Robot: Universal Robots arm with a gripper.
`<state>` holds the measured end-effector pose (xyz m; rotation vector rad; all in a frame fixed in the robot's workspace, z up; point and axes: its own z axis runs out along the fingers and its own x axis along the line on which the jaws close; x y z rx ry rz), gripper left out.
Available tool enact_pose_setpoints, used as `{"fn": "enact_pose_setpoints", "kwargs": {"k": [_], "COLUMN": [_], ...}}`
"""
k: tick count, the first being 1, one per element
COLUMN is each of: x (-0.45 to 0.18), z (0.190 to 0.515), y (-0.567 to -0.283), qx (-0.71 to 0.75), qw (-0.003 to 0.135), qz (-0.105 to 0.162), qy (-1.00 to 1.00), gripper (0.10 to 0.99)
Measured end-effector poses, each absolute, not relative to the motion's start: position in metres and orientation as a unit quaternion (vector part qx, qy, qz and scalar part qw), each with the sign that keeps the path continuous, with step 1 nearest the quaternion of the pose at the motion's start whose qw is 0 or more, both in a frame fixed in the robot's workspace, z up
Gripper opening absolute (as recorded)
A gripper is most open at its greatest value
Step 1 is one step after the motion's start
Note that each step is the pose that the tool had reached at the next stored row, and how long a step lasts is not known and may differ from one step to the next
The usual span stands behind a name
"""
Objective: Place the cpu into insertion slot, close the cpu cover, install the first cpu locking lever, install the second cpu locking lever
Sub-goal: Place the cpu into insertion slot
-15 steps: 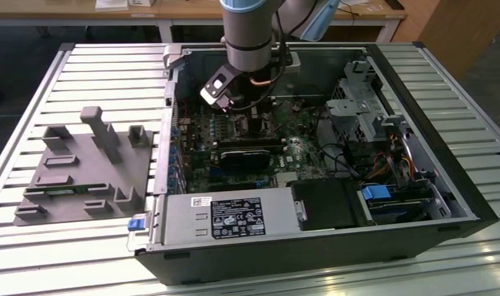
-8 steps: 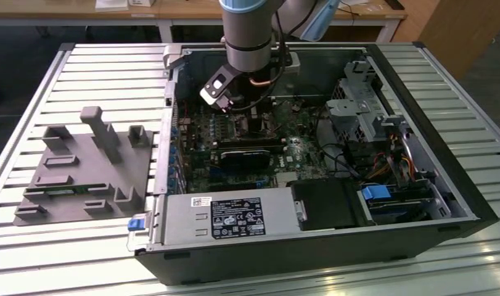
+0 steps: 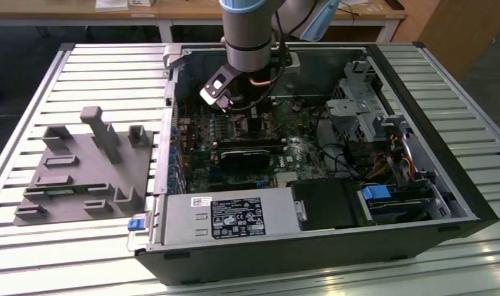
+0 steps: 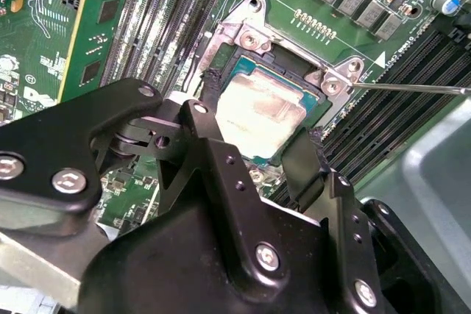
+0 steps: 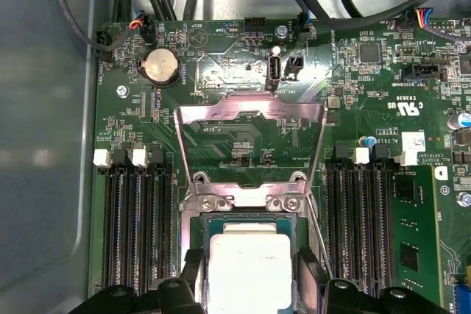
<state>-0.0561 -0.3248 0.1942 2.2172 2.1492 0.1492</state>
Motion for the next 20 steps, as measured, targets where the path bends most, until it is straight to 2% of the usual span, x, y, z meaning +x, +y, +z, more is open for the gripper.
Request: {"fn": "enact_pose_setpoints", "kwargs": {"k": [20], "x": [-0.0561], "z": [0.2033], "y": [-0.3248], "qx": [0.717], "qw": [0.025], "qz": [0.048], "qy": [0.695], "gripper": [0.612]}}
